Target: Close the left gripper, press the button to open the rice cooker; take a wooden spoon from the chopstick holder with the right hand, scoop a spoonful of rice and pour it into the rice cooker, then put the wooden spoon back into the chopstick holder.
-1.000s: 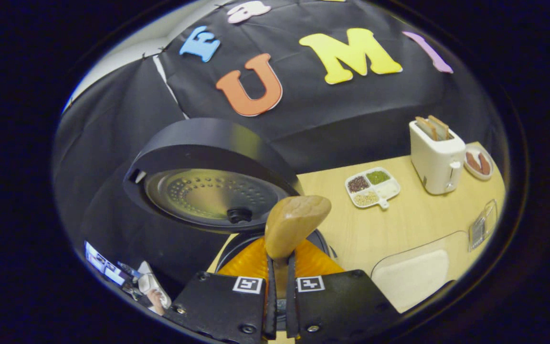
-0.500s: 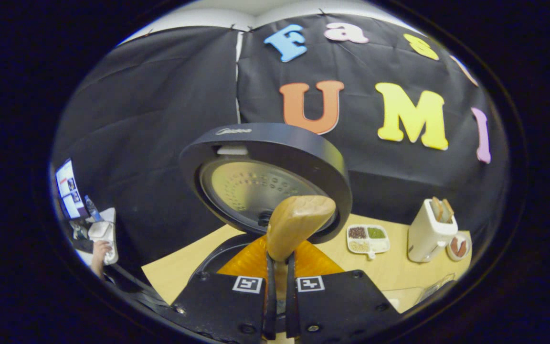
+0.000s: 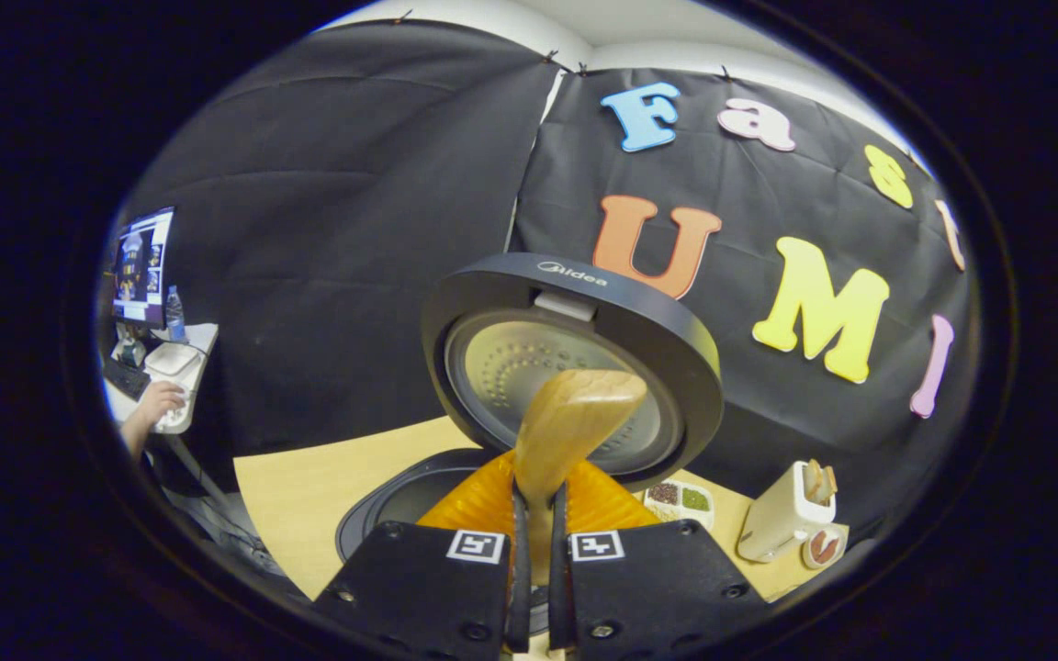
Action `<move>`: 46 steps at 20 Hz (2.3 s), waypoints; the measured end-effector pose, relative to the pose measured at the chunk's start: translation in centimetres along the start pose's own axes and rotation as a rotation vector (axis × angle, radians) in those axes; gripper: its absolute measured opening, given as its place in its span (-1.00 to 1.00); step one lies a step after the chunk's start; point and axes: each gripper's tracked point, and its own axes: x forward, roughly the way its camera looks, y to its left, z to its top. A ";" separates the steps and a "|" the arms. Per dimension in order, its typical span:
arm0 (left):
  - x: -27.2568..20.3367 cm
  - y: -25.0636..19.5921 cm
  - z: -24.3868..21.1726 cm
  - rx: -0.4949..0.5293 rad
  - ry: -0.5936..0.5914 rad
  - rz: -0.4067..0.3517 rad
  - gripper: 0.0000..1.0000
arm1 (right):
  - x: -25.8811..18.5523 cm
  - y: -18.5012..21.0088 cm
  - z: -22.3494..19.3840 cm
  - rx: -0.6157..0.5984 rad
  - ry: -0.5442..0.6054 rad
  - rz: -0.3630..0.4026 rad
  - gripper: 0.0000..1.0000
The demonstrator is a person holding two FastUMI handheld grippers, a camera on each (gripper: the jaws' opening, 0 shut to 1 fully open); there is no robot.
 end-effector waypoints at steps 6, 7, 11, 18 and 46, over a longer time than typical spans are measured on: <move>0.1 -0.7 0.2 0.001 -0.003 -0.014 0.89 | -0.4 -0.2 0.3 0.146 -0.013 0.045 -0.75; 0.1 -0.9 0.2 -0.002 -0.002 -0.011 0.89 | -0.6 -0.2 0.7 0.191 -0.017 0.057 -0.75; 0.3 -2.4 0.2 -0.005 0.000 -0.014 0.90 | -2.1 -1.0 1.9 0.430 -0.028 0.105 -0.75; 1.1 -7.5 1.1 -0.002 0.001 -0.066 0.90 | -6.5 -7.6 1.7 0.875 -0.006 0.125 -0.74; 4.1 -24.4 0.7 0.027 0.065 -0.162 0.89 | -17.4 -40.3 -30.3 0.916 0.201 -0.479 -0.75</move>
